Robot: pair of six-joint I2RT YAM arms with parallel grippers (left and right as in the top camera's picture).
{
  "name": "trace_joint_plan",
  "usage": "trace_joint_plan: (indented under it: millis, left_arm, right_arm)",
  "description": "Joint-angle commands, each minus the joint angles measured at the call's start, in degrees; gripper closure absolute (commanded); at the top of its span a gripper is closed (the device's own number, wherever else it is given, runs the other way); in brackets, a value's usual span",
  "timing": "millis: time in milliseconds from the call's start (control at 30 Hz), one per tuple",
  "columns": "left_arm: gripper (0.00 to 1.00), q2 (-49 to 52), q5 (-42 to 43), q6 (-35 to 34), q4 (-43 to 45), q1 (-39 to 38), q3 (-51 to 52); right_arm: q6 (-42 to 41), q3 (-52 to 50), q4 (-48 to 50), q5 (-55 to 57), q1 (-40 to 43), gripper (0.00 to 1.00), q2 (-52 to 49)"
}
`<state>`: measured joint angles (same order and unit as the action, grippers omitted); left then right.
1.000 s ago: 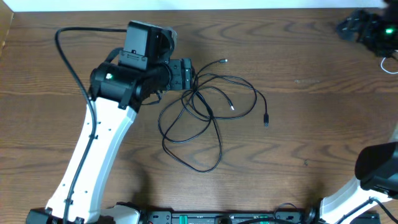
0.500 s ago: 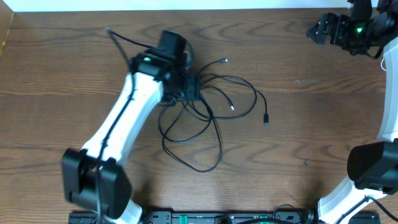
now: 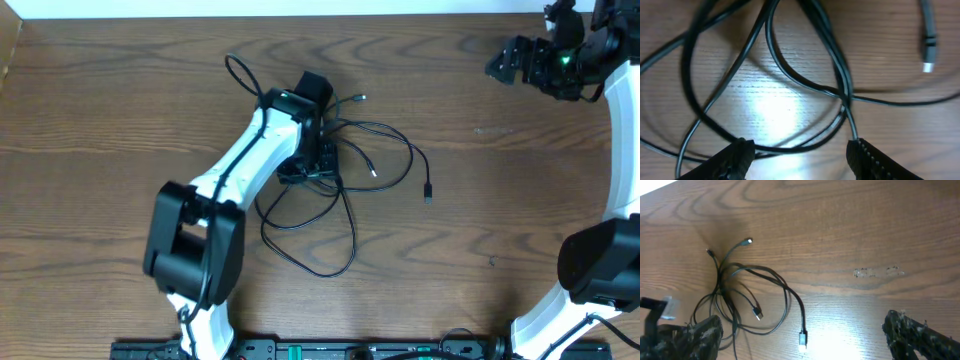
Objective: Untangle cables
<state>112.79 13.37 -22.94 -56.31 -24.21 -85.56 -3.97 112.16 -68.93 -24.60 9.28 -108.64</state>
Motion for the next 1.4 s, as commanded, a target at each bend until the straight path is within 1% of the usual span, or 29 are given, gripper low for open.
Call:
trace_joint_plan:
  millis: [0,133,167,200,233,433,567,700,833,1100,1133,1167,1200,1233,1267,1300,1367]
  left_arm:
    - [0.37,1.53,-0.61,-1.40,-0.22,-0.04,0.33]
    - [0.42,2.64,-0.63,-1.38,-0.42,-0.04,0.33]
    - [0.45,2.75,-1.62,-1.38,-0.63,-0.04,0.33]
    - [0.46,2.75,-3.10,-1.36,-0.66,-0.04,0.33]
    - [0.47,2.25,-6.10,-1.11,-0.63,0.02,-0.22]
    - [0.46,-1.31,-11.98,-0.07,-3.74,0.13,-5.05]
    - [0.45,-2.32,-13.20,-0.11,-4.44,0.13,-4.98]
    - [0.45,-1.44,-13.22,-0.37,-4.07,-0.07,-2.82]
    - [0.45,-0.68,-13.44,-2.08,-1.90,-0.04,0.20]
    - [0.46,-0.68,-13.44,-2.89,5.97,-0.42,6.56]
    - [0.49,-0.68,-13.44,-2.89,6.78,-0.42,7.19]
    - [0.60,-0.68,-13.53,-2.89,7.74,-0.42,7.78]
    - [0.66,-0.68,-13.86,-2.91,8.07,-0.39,7.87]
    - [0.76,-0.68,-14.19,-2.89,8.52,-0.35,7.87]
    - [0.80,-0.68,-14.53,-2.91,9.09,-0.35,7.87]
    - [0.87,-0.68,-14.51,-2.89,9.77,-0.35,7.87]
    - [0.92,-0.68,-14.47,-2.97,10.86,-0.37,7.87]
  right_arm:
    - [0.85,-1.22,0.63,0.07,-1.25,0.01,-0.39]
    - [0.87,-2.21,1.27,0.07,-1.25,0.01,-0.39]
    - [0.87,-2.25,1.29,0.09,-1.25,0.01,-0.39]
    - [0.90,-2.25,1.29,0.13,-1.25,0.01,-0.39]
    - [0.92,-2.25,1.46,0.31,-1.25,0.01,-0.39]
    - [0.87,-2.27,2.36,0.26,-1.25,0.01,-0.39]
    - [0.87,-2.27,2.38,0.31,-1.25,0.01,-0.39]
    - [0.87,-2.29,2.49,0.55,-1.42,0.01,-0.39]
    - [0.87,-2.36,2.75,1.14,-1.46,0.01,-0.39]
    - [0.85,-2.36,3.37,1.09,-1.68,0.01,-0.39]
    - [0.85,-2.36,3.34,1.09,-1.84,0.01,-0.42]
    - [0.85,-2.36,3.34,1.11,-2.10,0.01,-0.42]
    - [0.85,-2.36,3.37,1.09,-2.25,0.01,-0.39]
    - [0.85,-2.36,3.37,1.09,-2.54,0.01,-0.42]
    - [0.85,-2.36,3.37,1.09,-2.78,0.01,-0.42]
    - [0.85,-2.36,3.37,1.09,-3.10,0.01,-0.42]
    - [0.85,-2.36,3.37,1.09,-3.82,0.01,-0.42]
